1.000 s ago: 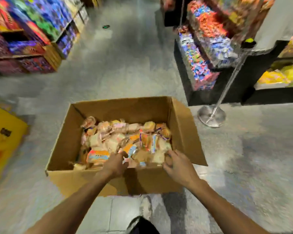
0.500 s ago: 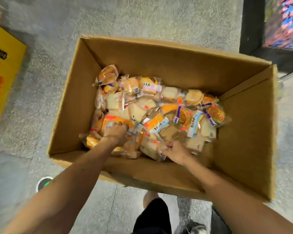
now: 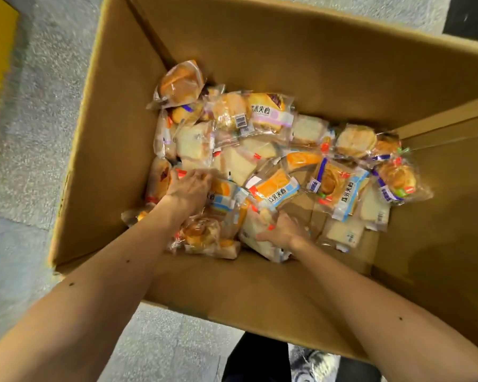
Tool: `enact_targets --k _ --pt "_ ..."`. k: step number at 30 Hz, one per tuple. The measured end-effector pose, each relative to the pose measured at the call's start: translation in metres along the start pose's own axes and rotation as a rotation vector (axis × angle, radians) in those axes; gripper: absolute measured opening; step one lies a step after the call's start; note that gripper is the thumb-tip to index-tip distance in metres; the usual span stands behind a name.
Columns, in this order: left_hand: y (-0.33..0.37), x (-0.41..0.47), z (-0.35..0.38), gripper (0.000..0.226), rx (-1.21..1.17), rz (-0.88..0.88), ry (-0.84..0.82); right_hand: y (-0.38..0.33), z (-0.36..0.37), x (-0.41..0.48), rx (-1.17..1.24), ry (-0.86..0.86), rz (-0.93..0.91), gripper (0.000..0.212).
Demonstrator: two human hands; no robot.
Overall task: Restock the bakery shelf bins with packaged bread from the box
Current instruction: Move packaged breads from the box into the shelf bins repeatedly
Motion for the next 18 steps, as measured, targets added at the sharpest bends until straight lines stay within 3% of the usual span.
enact_targets --k 8,12,14,18 --pt "0.004 -0.009 -0.014 0.085 0.136 -0.03 -0.035 -0.023 -0.003 0.005 -0.436 -0.015 0.084 0.065" --pt "0.011 -0.019 -0.015 0.064 0.022 0.028 0.032 -0.035 0.002 0.011 -0.409 -0.039 0.044 0.062" --pt "0.011 -0.025 -0.015 0.066 -0.008 0.029 0.051 -0.041 0.009 0.012 -0.351 -0.092 -0.017 0.07" --pt "0.005 -0.037 -0.016 0.068 -0.076 -0.005 0.081 -0.027 0.009 0.008 -0.201 -0.051 -0.064 0.061"
Point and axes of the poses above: each hand's wrist, its own x-axis towards the middle knuckle, its own z-axis out of the palm, y = z × x, the point moved 8 cm from there along x, towards the middle knuckle, and after that the axes turned 12 degrees about -y, right-handed, at the moved point
